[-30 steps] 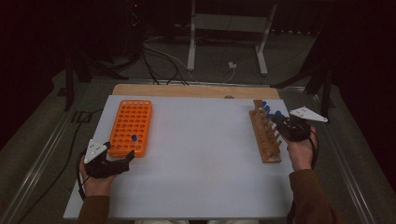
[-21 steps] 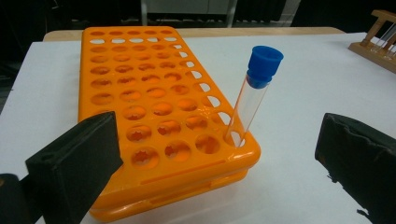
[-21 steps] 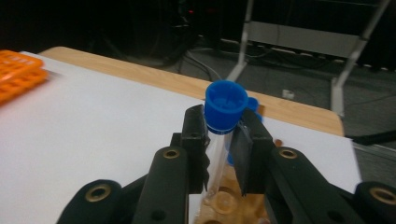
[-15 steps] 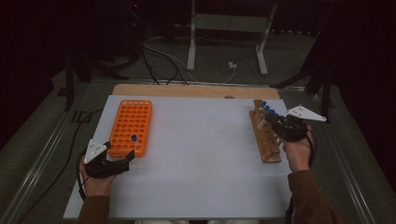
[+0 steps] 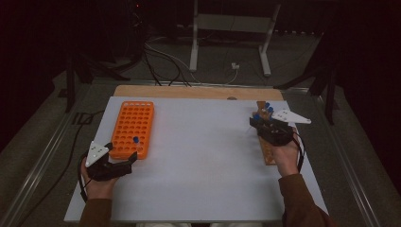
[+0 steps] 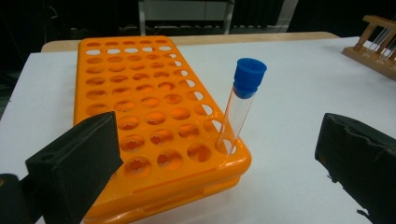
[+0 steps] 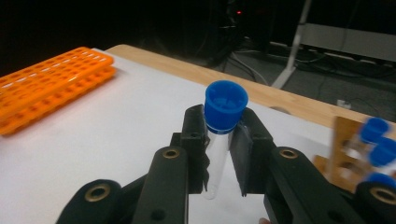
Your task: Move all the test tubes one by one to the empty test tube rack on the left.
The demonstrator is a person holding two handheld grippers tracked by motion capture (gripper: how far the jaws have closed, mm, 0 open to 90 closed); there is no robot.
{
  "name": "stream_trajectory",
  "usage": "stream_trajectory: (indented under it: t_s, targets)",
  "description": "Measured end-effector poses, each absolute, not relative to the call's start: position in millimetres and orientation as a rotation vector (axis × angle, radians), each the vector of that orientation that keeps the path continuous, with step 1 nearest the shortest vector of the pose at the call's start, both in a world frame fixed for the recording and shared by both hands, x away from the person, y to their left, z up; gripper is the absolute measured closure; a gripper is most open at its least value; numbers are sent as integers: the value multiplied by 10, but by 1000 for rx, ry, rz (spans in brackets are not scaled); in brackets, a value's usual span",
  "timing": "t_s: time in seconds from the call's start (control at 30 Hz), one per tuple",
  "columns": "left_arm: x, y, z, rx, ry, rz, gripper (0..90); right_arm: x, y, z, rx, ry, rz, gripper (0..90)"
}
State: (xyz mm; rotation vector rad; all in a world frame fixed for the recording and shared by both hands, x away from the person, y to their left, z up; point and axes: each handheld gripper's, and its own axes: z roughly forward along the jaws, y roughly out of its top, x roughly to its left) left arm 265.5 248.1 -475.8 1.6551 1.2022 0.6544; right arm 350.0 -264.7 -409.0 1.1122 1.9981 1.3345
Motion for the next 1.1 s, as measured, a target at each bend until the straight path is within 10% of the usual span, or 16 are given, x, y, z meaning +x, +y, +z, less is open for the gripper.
stream_trajectory:
  t_s: [1.1]
  targets:
    - [2560, 1785, -4389, 1726, 919, 615, 27, 3405, -1638, -4240, 924, 2231, 1441, 764]
